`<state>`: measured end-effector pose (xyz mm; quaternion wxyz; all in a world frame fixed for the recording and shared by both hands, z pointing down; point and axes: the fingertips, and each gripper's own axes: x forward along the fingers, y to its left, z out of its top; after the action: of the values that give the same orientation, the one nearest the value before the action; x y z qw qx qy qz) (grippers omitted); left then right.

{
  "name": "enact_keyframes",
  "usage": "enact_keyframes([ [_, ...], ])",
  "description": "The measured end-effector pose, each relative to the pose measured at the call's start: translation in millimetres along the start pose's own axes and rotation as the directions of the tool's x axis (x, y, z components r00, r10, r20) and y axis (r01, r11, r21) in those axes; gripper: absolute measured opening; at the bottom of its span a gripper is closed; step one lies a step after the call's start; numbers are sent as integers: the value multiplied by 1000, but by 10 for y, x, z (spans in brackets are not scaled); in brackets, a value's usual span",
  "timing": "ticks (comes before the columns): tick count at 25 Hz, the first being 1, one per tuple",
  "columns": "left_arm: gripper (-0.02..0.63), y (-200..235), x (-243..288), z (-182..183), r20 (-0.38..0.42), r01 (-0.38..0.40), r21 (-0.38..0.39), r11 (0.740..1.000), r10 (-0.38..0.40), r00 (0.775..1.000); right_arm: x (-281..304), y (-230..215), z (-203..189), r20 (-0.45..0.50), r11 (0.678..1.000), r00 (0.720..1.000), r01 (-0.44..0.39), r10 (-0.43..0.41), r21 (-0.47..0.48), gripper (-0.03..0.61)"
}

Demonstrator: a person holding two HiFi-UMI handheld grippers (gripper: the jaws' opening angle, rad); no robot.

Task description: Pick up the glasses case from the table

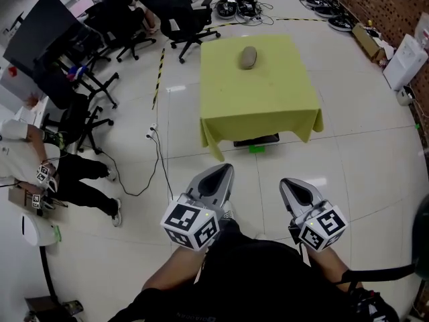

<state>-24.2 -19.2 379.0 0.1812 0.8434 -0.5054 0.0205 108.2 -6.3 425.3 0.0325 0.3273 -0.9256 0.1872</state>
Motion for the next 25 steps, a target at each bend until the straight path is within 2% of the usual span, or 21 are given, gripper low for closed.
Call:
enact_keyframes([
  [10,8,673,226,260,-11,34,-31,999,-34,999,686,-28,229,-22,999,999,41,-41,1,3],
  [25,8,1677,499,608,-4,119,-33,992,-119,993,1699,-17,492,-13,991,991,133,-134,-27,3],
])
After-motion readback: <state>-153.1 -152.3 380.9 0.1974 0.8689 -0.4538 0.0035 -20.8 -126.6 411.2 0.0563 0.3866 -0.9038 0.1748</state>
